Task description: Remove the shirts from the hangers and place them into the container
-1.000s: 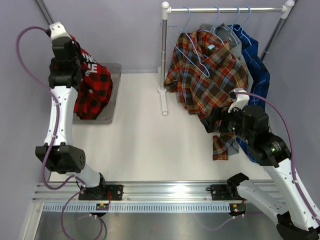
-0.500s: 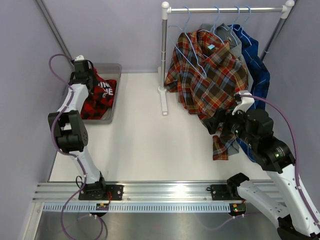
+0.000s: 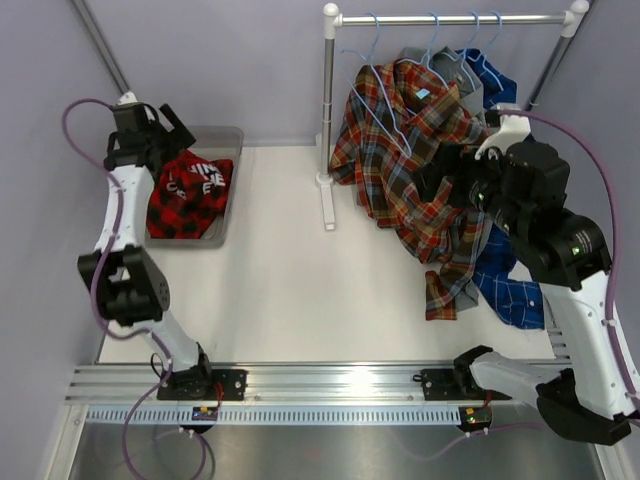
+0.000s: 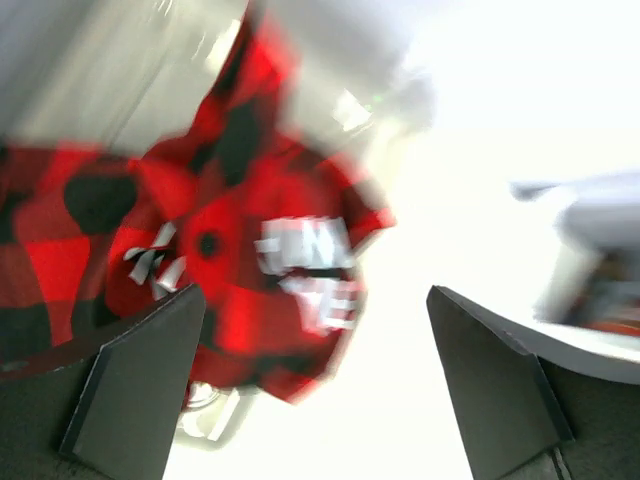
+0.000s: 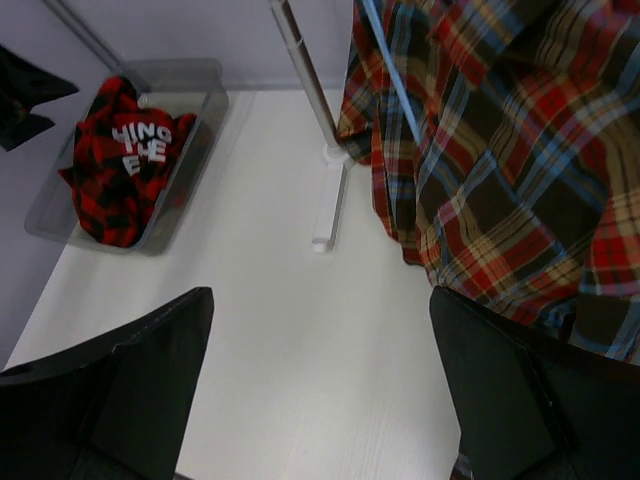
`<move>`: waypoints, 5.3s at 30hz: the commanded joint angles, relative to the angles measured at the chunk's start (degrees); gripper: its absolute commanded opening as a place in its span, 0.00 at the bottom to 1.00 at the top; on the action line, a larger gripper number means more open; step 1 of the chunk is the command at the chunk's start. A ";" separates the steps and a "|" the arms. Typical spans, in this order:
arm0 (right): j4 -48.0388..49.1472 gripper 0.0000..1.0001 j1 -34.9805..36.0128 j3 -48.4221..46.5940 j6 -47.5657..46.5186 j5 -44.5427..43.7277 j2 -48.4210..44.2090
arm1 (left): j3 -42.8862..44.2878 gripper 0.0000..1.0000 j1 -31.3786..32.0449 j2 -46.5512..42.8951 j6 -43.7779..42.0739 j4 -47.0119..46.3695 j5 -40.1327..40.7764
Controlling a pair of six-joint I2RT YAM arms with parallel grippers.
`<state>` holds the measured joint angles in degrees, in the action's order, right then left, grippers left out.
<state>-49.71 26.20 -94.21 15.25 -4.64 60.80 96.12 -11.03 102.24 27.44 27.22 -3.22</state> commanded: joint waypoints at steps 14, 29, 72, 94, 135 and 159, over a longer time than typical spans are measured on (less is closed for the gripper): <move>0.22 0.99 -15.90 -34.72 -10.59 0.23 30.16 | -25.25 0.99 7.16 -49.47 -10.29 4.32 -10.75; 5.33 0.94 -21.71 -38.41 -23.16 21.52 41.49 | -29.14 0.99 17.78 -57.76 -13.64 14.26 -2.23; 10.69 0.00 -21.27 -35.19 -19.29 23.72 27.81 | -25.72 0.99 21.31 -55.57 -12.50 14.96 -3.02; 5.51 0.00 -21.19 21.96 -8.13 20.72 -10.24 | -11.84 0.99 23.85 -43.62 -9.34 14.88 -9.96; 22.47 0.00 7.47 9.14 -6.02 36.72 2.92 | 20.34 0.51 62.18 -16.10 -8.02 12.59 20.63; 14.56 0.86 7.47 -9.76 -8.30 34.01 7.85 | 25.63 0.00 62.09 -25.94 -24.01 8.90 35.47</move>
<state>-36.25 33.71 -103.28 7.33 30.89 68.95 124.01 51.29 79.29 7.79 41.89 24.38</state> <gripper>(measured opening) 0.822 0.080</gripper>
